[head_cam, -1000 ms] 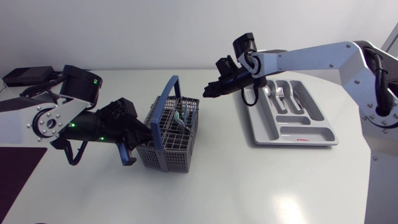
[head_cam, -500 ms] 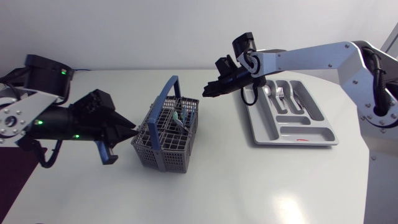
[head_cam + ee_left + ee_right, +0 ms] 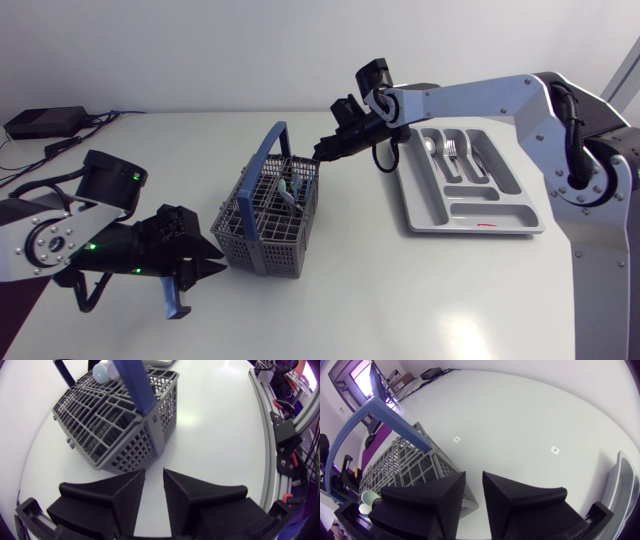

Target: Unload the cutlery basket into the drawer organizer.

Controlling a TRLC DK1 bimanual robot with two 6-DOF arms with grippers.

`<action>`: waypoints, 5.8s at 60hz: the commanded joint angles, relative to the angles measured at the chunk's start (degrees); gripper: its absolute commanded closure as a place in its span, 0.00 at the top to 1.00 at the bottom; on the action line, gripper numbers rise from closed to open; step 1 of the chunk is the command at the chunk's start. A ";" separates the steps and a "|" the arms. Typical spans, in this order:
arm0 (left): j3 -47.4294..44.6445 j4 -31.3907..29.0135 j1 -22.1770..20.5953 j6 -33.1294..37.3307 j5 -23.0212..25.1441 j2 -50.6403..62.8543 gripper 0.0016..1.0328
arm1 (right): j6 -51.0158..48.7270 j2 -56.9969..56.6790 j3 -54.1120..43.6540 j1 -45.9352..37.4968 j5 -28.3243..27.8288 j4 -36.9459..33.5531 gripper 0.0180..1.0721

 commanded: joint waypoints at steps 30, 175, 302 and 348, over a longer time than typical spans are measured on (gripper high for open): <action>5.88 17.33 5.41 -0.29 -1.56 15.13 0.31 | -2.22 -7.53 -13.22 0.58 -5.60 -0.61 0.26; 22.31 15.22 7.43 -7.33 3.98 26.46 0.48 | -0.29 -36.09 -49.61 1.55 1.17 10.38 0.43; 29.35 -11.59 -7.07 -37.74 -1.03 18.55 0.23 | -5.65 -59.56 -63.67 -4.34 2.40 5.28 0.95; 32.33 -15.90 -6.54 -37.74 -0.41 18.03 0.15 | -6.44 -60.79 -65.17 -4.78 2.05 5.28 0.95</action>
